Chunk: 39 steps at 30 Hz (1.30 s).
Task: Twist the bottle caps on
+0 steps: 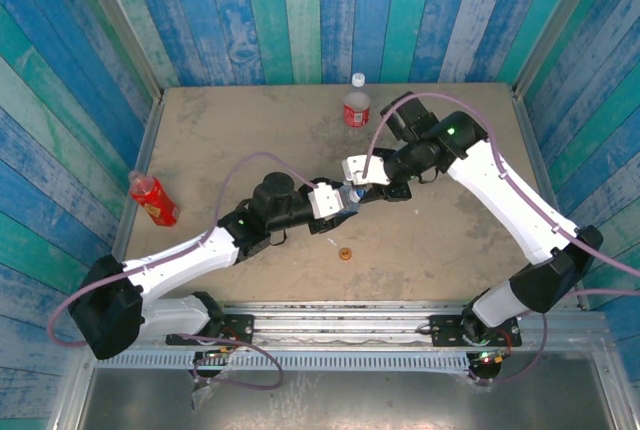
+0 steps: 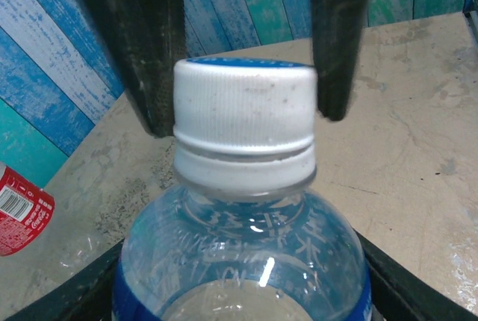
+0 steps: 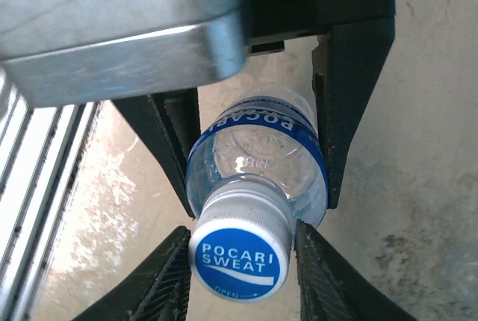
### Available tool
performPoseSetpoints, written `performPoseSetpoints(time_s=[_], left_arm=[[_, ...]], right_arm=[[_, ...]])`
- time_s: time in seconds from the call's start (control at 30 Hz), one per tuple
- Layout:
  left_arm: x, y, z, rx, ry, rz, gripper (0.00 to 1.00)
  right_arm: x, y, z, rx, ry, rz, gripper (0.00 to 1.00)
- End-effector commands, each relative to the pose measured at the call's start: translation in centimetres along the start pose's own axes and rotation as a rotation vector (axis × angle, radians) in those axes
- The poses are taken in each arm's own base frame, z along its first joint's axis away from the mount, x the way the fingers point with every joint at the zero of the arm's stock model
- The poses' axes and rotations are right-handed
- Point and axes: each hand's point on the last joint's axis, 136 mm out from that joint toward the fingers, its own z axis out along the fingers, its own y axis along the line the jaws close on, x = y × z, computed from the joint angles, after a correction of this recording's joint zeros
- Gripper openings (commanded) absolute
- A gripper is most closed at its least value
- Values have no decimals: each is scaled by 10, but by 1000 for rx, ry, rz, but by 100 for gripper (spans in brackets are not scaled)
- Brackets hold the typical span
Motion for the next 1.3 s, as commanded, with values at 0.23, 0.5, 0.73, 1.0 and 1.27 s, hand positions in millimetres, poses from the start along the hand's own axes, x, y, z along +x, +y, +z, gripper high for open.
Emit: performPoseSetpoints(time_s=[0.23, 0.5, 0.73, 1.0, 1.27], left_arm=[[5, 47, 8, -240, 57, 126, 0], [17, 62, 16, -318, 110, 195, 0], [23, 40, 14, -180, 134, 161, 0], [6, 13, -2, -48, 43, 94, 0], [2, 3, 0, 25, 16, 55, 0]], right_arm=[[-4, -38, -4, 216, -79, 586, 10], [-3, -63, -8, 274, -513, 1549, 2], [10, -45, -27, 374, -356, 1104, 41], [6, -28, -62, 478, -159, 404, 61], [1, 6, -27, 250, 34, -23, 64]])
